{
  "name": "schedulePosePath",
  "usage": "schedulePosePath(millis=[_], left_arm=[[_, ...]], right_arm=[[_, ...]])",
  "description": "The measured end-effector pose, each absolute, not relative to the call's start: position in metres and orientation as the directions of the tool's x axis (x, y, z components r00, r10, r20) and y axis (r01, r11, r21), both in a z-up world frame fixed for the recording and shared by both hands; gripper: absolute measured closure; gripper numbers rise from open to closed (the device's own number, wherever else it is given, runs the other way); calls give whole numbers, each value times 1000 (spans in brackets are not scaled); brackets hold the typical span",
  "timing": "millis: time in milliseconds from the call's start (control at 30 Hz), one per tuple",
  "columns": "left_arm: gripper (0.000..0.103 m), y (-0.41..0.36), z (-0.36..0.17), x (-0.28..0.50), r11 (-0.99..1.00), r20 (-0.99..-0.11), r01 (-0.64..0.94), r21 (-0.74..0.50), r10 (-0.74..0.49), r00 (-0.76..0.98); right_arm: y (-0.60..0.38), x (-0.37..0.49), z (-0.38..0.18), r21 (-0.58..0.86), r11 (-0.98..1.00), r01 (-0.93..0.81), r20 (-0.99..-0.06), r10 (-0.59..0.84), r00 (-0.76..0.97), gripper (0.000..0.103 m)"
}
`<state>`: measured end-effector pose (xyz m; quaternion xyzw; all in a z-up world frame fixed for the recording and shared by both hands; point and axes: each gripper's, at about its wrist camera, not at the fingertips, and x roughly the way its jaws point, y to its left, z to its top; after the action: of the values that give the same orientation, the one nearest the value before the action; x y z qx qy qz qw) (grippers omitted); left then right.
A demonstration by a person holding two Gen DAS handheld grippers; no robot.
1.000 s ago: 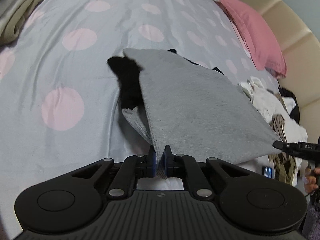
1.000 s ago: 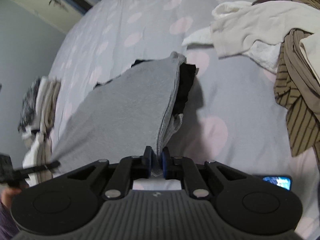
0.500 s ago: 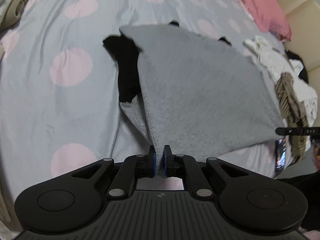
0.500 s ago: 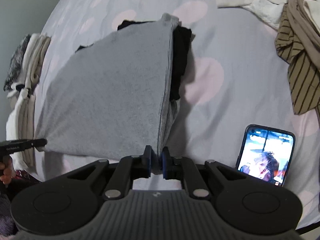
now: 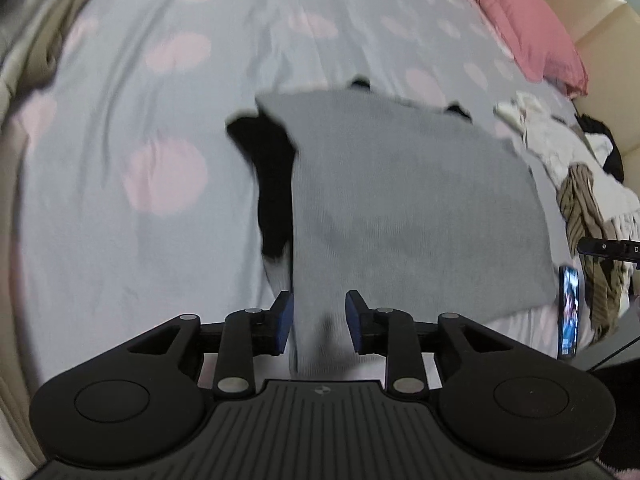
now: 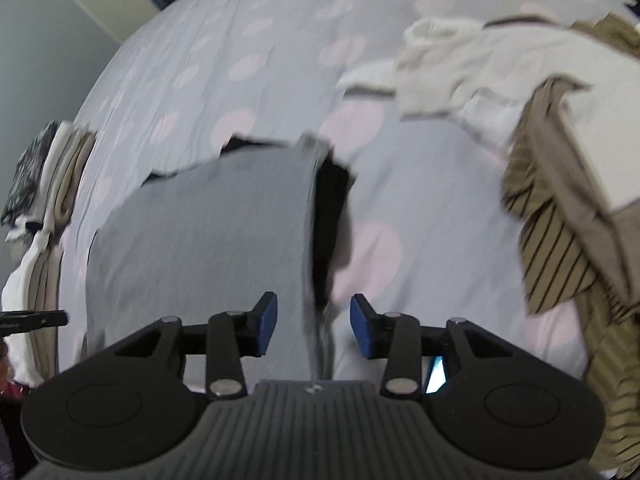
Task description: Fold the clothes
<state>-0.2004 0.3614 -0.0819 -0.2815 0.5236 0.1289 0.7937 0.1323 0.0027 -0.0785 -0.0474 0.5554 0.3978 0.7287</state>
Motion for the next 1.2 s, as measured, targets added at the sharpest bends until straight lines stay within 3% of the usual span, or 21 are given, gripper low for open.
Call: schedulePosePath(millis=[200,333,600,1067,1200], left_arm=[[64,365,-60,-171,844,-892,-457,-282,-57,448],[64,362,-63,-159,872,-875,-415,-260,-31,483],[64,379,-94,-152,824,-879,-486,-290,-29,476],[64,381,-107,-129,813,-885,-494,-307,-54,462],[64,383,-110,-127,808,-888,-503,-307,-53,456]], right_arm=[[22,140,-77,369,694,-619,-846,526,85,52],[40,142,-86,363,697,-619,-847,524,94,51],[53,163,-111,386,729,-564,-843,528,105,51],[79,178,-158,411,744,-526,-872,489,9,52],[82,176,-162,427,731,-533,-862,507,4,62]])
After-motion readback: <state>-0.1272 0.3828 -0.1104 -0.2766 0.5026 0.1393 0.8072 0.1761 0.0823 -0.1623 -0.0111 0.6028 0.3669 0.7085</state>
